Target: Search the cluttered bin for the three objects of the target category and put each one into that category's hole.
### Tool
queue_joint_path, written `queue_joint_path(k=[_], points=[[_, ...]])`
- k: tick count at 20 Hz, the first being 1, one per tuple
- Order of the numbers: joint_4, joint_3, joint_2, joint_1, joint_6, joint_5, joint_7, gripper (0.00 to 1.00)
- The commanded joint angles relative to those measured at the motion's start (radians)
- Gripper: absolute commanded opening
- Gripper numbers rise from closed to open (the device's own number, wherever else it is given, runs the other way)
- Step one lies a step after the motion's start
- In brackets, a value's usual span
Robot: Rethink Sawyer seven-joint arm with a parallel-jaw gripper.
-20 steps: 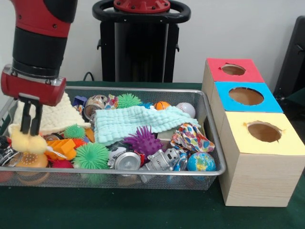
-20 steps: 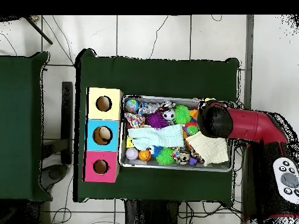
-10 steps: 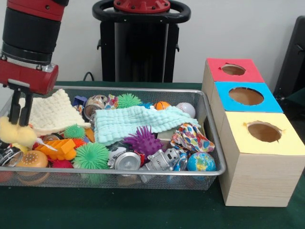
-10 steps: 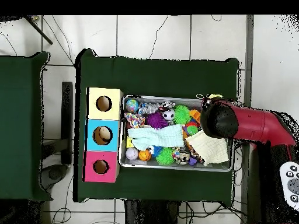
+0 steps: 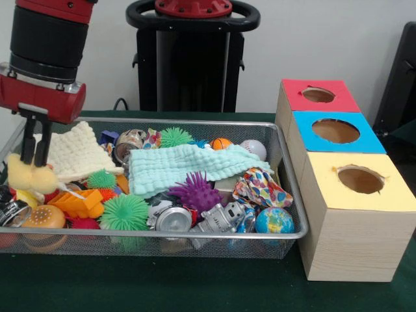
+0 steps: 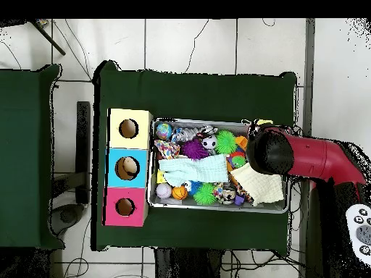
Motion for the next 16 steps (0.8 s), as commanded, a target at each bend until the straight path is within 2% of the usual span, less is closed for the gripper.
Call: queue_joint_path(k=[1, 16], points=[[0.157, 0.060, -0.030, 0.024, 0.132, 0.046, -0.012, 0.00], [0.194, 0.056, -0.076, 0.041, 0.174, 0.103, -0.012, 0.00]])
